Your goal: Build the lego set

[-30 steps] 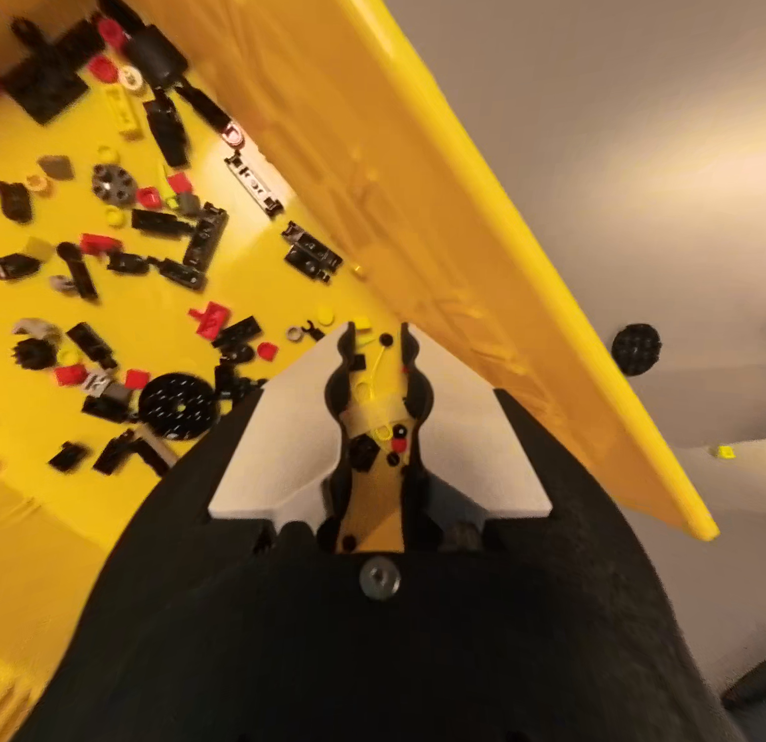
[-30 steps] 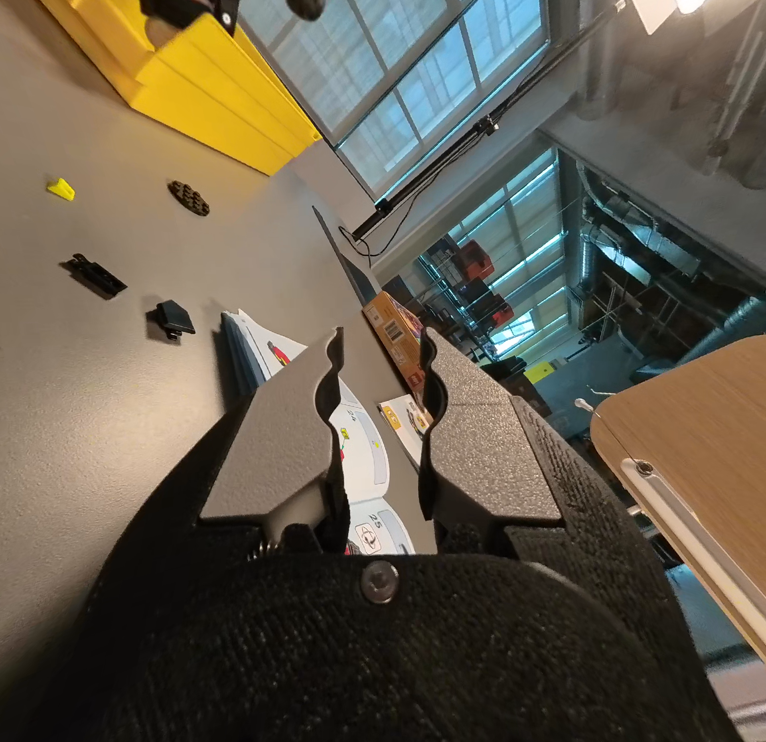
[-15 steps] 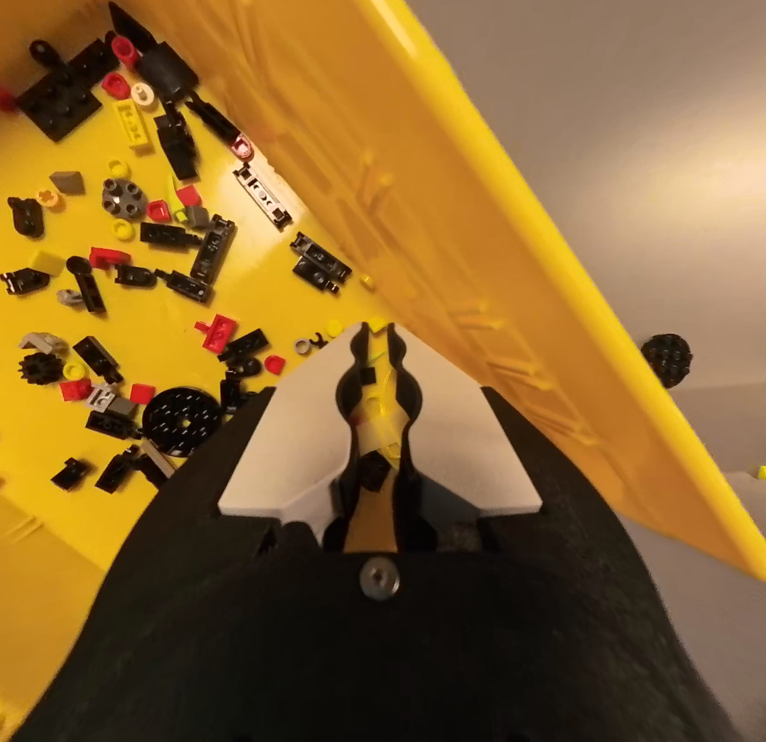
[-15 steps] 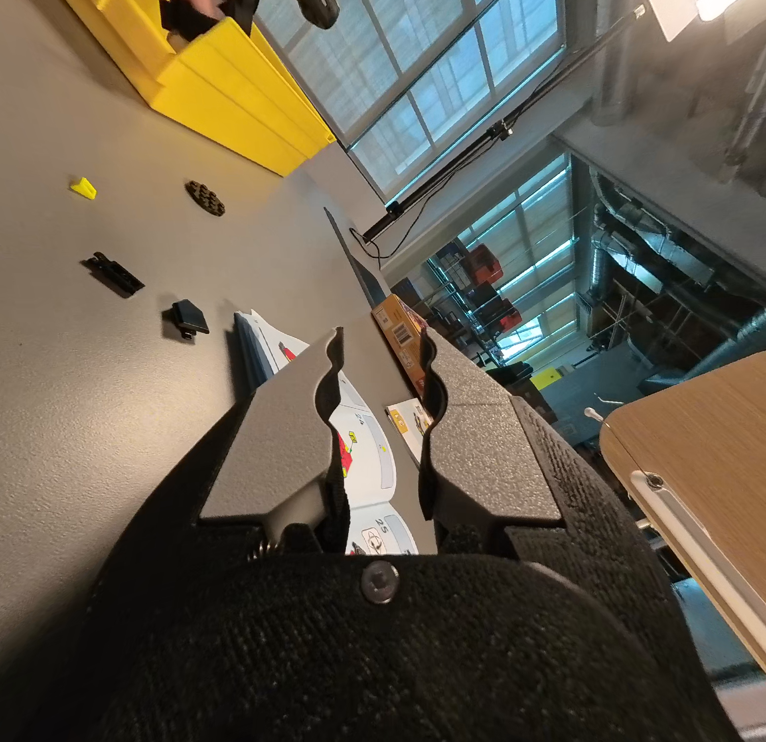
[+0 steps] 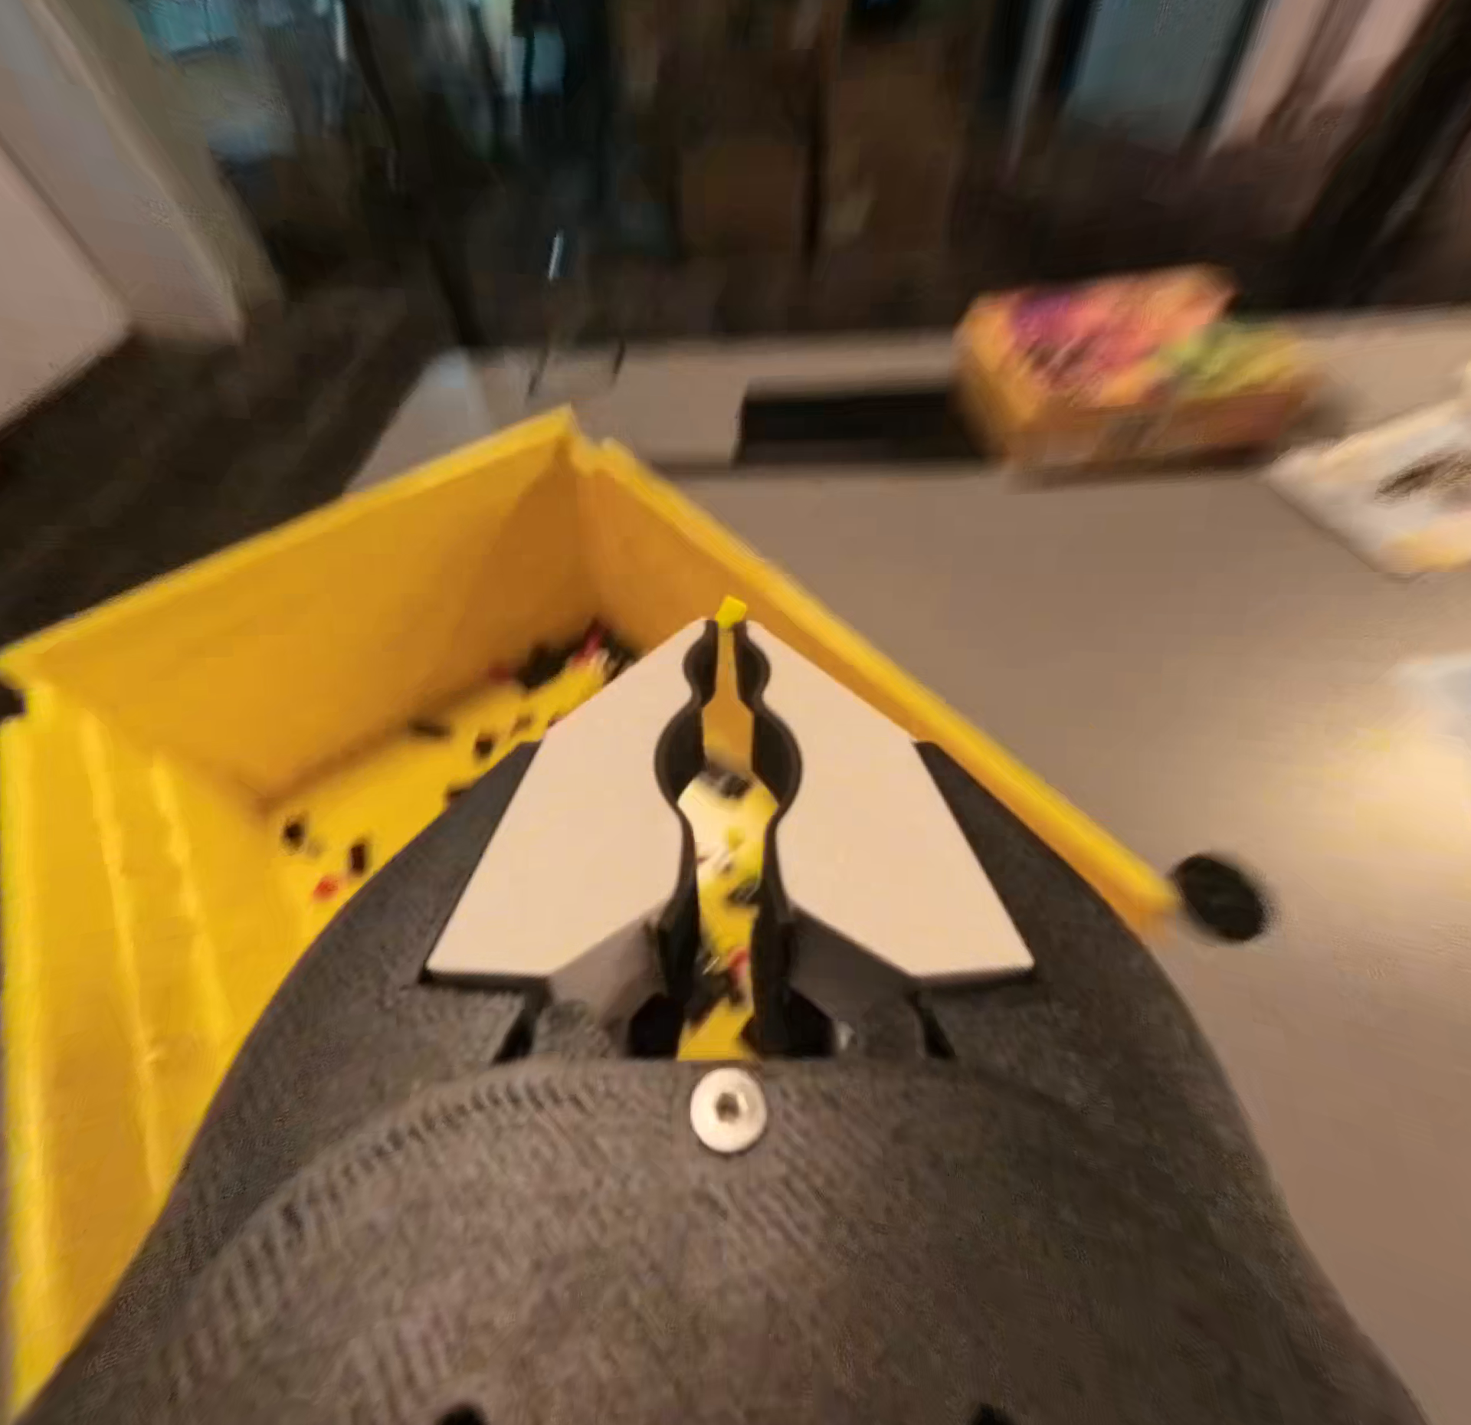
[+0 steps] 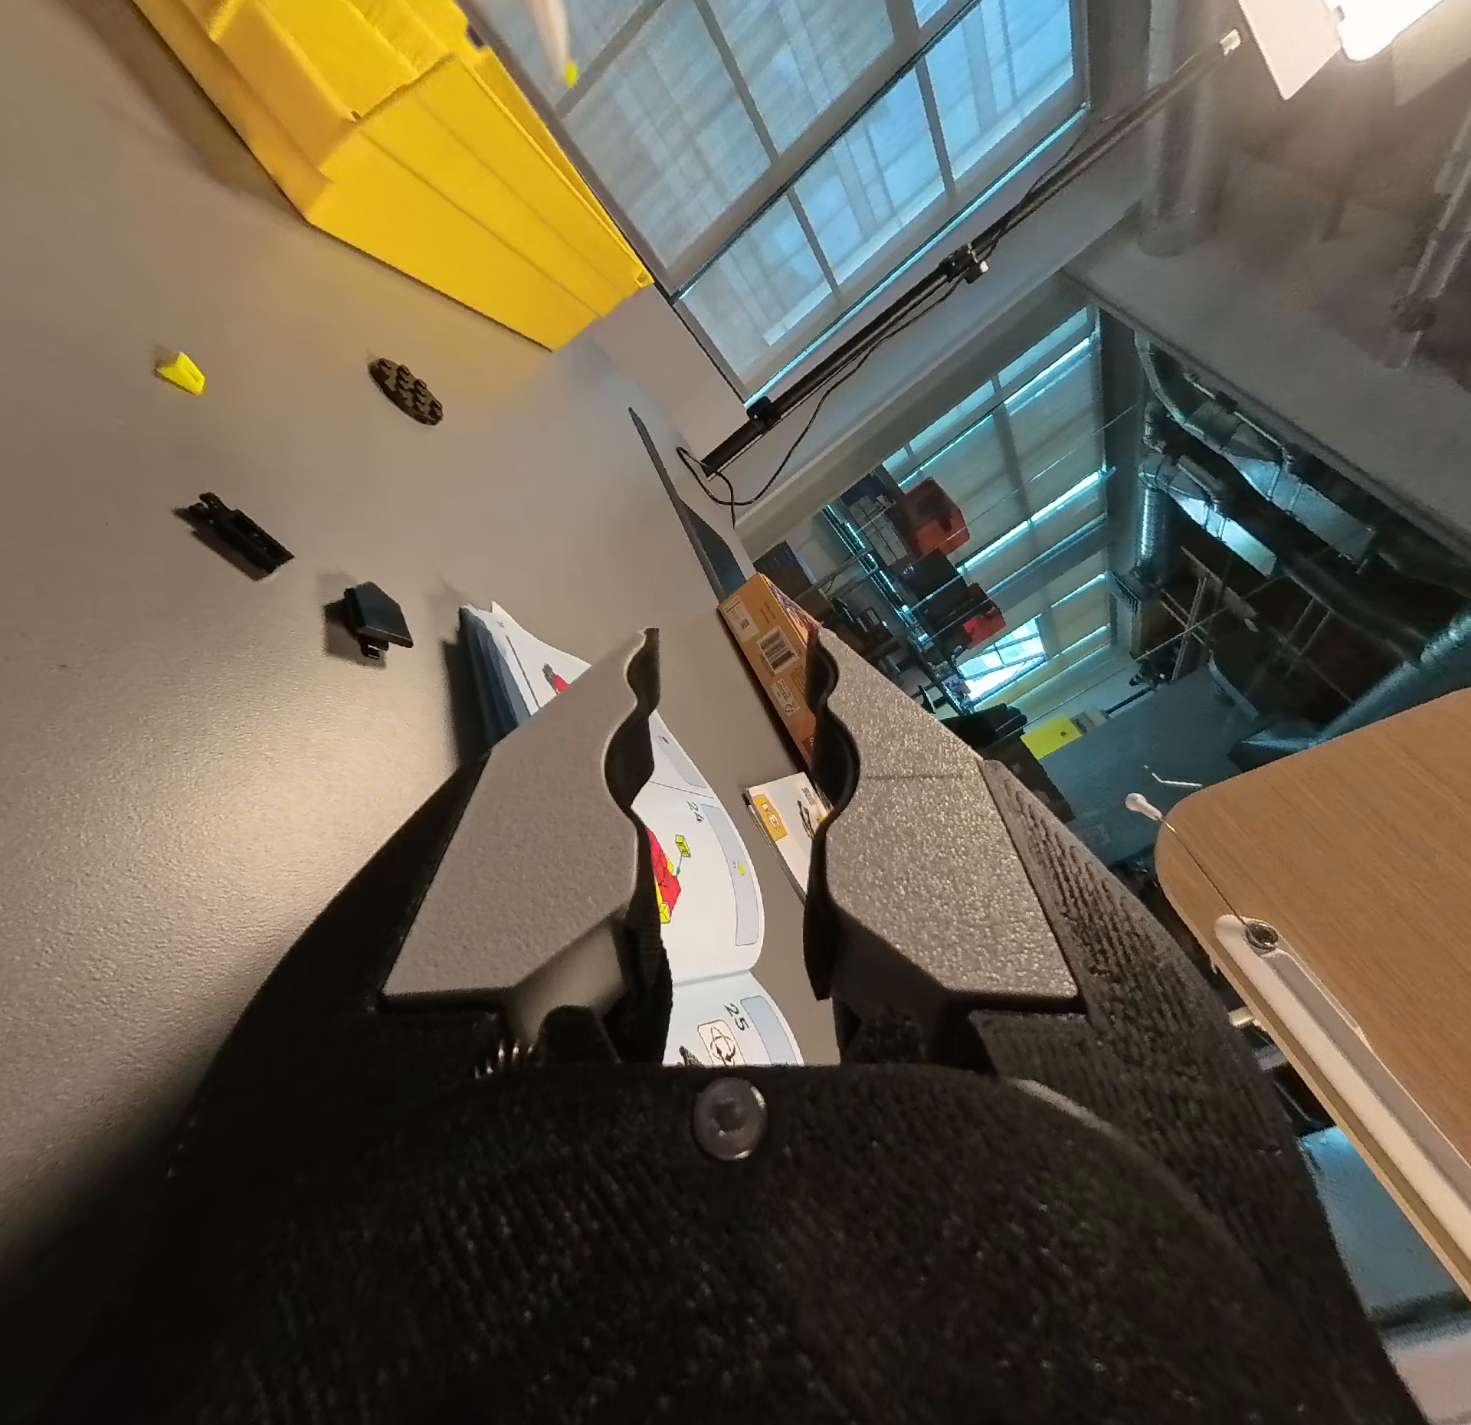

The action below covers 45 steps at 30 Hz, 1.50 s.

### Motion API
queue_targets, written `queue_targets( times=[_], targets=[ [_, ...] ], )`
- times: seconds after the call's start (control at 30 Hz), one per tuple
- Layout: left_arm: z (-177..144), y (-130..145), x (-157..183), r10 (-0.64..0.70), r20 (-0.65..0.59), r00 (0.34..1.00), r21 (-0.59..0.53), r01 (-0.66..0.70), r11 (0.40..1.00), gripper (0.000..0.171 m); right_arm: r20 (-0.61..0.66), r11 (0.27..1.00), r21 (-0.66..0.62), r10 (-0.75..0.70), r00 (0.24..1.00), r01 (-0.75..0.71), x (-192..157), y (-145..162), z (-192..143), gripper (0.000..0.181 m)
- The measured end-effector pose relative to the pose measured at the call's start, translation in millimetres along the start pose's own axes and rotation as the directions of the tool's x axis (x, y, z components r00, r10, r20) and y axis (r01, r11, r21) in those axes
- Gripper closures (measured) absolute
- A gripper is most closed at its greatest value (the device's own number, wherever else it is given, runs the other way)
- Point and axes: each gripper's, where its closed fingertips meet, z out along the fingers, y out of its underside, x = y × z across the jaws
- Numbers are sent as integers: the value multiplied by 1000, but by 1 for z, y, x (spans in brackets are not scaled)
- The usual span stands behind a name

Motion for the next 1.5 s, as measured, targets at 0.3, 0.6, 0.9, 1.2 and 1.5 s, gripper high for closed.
queue_targets(
  times=[0.3, 0.6, 0.9, 1.2, 1.5],
  targets=[
    [-71, -15, 135, 30, -441, 897, 446, 190, 875, 169, 2, 1000, 15, 9, 1000, -9, -2, -1, 0, 147],
    [-65, 63, 259, 441, -540, 717, 400, -243, 884, 169, 8, 999, 24, 22, 1000, -22, -1, -1, 0, 146],
    [-37, 87, 242, 295, -517, 804, 115, -276, 954, 169, 20, 1000, 27, 0, 1000, -1, -4, -4, 0, 147],
    [-21, 133, 241, 161, -562, 811, -230, -340, 912, 168, 26, 1000, 30, 0, 1000, 0, -5, -6, 1, 147],
    [-20, 131, 238, 199, -537, 820, -213, -361, 908, 143, 23, 998, 53, 21, 1000, -22, -4, -9, 1, 147]
  ],
)
